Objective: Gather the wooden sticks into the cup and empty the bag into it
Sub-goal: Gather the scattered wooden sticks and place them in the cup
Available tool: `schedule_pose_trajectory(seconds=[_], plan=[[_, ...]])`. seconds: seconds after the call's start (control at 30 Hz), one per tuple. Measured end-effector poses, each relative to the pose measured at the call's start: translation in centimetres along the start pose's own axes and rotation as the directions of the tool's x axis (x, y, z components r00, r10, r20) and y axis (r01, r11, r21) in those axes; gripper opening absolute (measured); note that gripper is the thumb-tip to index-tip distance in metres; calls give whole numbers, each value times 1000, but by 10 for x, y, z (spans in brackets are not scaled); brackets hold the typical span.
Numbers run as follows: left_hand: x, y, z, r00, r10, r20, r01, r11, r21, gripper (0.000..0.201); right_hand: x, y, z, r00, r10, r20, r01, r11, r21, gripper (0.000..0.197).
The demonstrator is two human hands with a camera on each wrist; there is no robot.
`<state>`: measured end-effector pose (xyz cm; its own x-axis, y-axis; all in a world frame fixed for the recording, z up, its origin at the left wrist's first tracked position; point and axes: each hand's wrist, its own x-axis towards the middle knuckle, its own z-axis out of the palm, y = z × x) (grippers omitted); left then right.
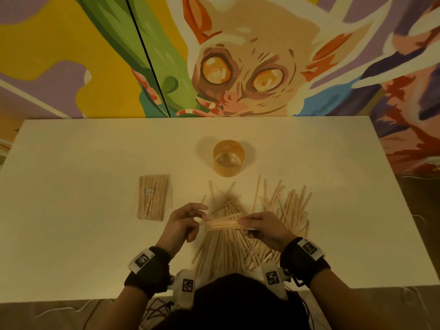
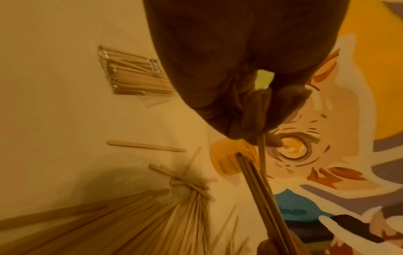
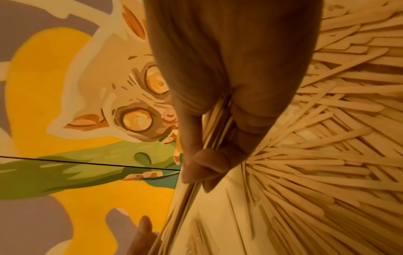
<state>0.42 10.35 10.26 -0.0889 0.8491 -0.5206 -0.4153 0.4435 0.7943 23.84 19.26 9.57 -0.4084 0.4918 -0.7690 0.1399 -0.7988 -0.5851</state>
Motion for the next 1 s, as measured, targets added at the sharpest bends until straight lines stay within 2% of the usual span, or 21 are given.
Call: schedule_pose_trajectory(seconds=[0.23,0.33,0.47,0.57,0.63,0.7,0.73,0.77,0.87,0.93,1.0], plan=[[-4,5,-11,988,-104,117,123,978,-168,51,0,0,0,999,30,37,-30,1000,7,26],[-2,9,-13,981,-124,152,147,977,-154,50,-1,-1,0,997,31,66,-33,999,16,29],[4,10,-10,975,-133,178,142,989,-36,47,-2,-1,2,995,28,91,-31,999,29,30],[9,8,-2,985,-77,156,59,991,116,42,-1,-1,5,997,6,81,-9,999,31,30],[11,5,5,998,33,44,-42,972,232,36,0,-1,7,998,-17,68,16,1000,22,29],[14,2,9,978,178,-112,-129,928,349,24,1,-3,7,998,-41,54,41,999,-5,27],[15,0,11,963,215,-163,-138,911,388,20,2,-4,7,997,-50,51,51,998,-22,26],[15,-1,13,961,204,-186,-114,906,407,20,2,-4,7,997,-57,50,59,998,-36,25],[17,-6,24,994,53,-100,-5,902,431,31,5,-6,14,995,-91,46,94,993,-71,25],[19,-11,33,996,67,-53,-32,867,497,30,6,-7,22,993,-118,28,120,989,-83,24],[23,-16,36,986,142,-86,-70,825,561,30,8,-7,26,991,-133,8,133,987,-89,24]])
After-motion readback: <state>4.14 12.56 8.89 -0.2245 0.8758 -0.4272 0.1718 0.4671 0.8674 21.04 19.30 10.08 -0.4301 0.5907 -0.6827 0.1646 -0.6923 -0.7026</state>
